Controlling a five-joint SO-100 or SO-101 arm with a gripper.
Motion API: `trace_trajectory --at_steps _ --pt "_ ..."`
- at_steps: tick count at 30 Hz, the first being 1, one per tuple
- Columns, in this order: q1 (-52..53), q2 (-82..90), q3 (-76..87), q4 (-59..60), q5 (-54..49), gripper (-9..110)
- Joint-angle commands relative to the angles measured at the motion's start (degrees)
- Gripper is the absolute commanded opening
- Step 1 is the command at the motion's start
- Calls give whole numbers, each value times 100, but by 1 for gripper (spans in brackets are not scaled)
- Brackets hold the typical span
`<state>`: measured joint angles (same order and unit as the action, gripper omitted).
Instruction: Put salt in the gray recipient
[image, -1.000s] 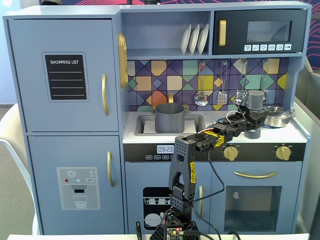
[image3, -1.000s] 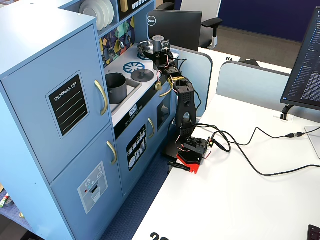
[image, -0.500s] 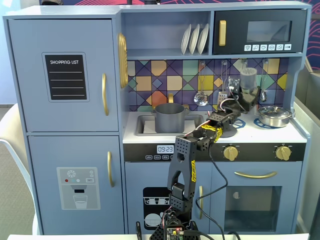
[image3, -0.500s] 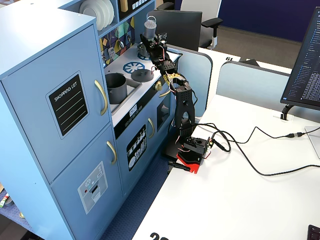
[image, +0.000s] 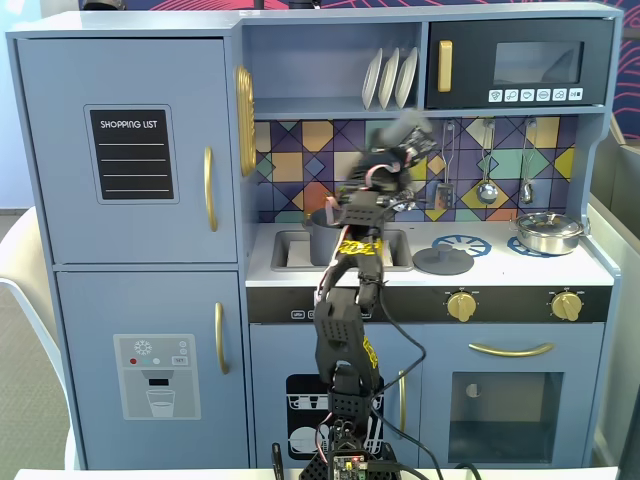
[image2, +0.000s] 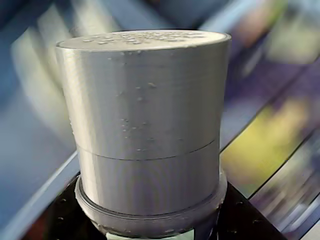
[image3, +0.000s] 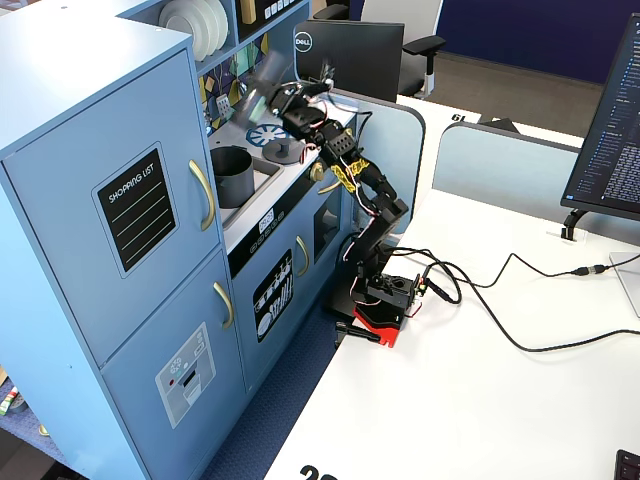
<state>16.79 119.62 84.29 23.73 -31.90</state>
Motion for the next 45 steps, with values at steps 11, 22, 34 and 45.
trace_trajectory --at_steps 11,22,34,45 --pt "-1740 53 -387 1327 5862 0" --pt "-2153 -272 -501 1037 8464 0" --pt "-2004 -1151 -1907 2997 8429 0" --pt "-2057 -738 -817 888 8007 0"
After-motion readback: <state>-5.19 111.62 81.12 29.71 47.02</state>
